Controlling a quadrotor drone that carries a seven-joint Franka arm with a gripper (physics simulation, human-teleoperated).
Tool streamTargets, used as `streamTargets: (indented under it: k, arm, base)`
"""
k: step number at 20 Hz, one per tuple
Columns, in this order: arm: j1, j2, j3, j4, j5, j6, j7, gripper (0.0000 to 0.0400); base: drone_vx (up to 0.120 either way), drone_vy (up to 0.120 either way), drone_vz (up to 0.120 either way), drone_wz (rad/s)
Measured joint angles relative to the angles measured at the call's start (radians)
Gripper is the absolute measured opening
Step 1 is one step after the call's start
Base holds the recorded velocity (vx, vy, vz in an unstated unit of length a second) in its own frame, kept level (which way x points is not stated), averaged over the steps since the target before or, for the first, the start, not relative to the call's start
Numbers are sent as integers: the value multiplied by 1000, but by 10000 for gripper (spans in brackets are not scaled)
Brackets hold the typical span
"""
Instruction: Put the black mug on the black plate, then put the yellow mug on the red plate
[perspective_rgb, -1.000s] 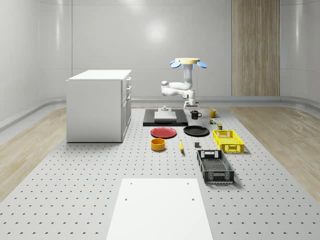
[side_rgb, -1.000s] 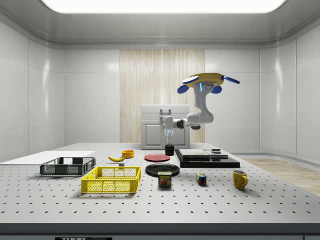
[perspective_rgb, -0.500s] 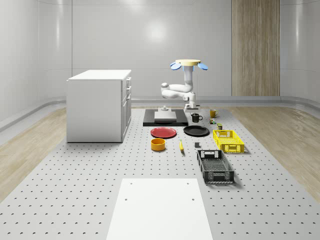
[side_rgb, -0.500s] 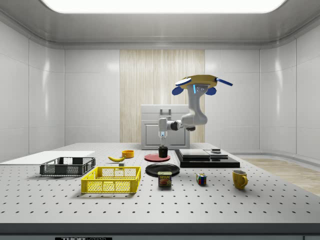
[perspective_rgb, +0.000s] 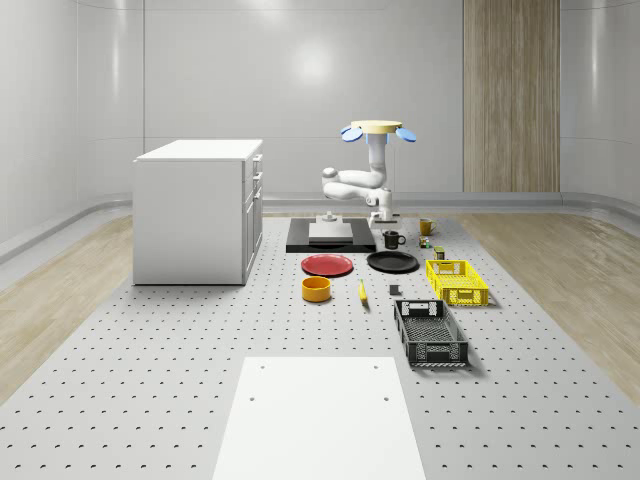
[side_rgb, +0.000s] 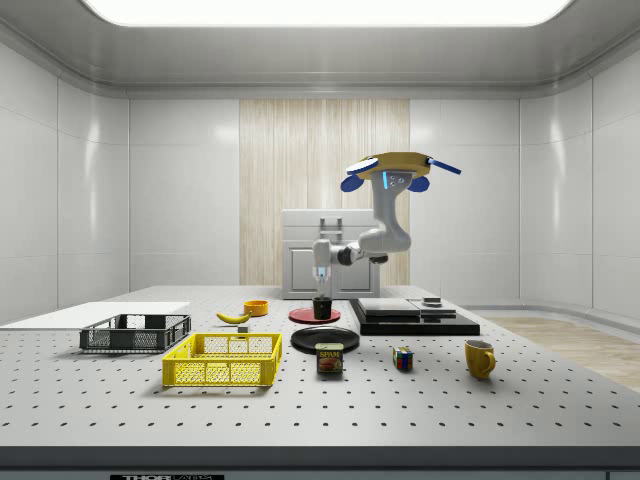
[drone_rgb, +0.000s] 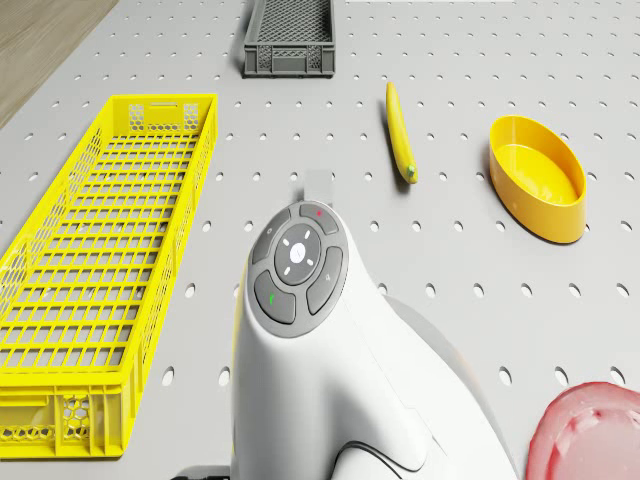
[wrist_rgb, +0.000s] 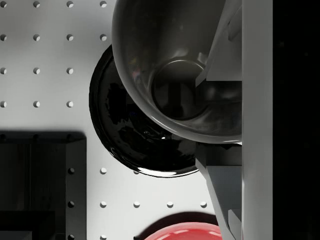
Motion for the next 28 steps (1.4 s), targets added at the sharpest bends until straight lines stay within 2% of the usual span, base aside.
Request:
streamTargets:
  k: [11, 24, 25, 26, 28]
  arm:
    - [-24, 3, -132, 41, -125, 49, -1, 100]
    - [-47, 31, -254, 98, -245, 86, -8, 100]
    - [-48, 34, -261, 101, -252, 87, -9, 124]
    - [-48, 37, -266, 104, -257, 87, -10, 185]
    - [-46, 41, -269, 105, -261, 85, -12, 269]
  base:
    - [0, 0, 0, 0]
    - [0, 0, 0, 0]
    - [0, 0, 0, 0]
    - [0, 0, 0, 0]
    - [0, 0, 0, 0]
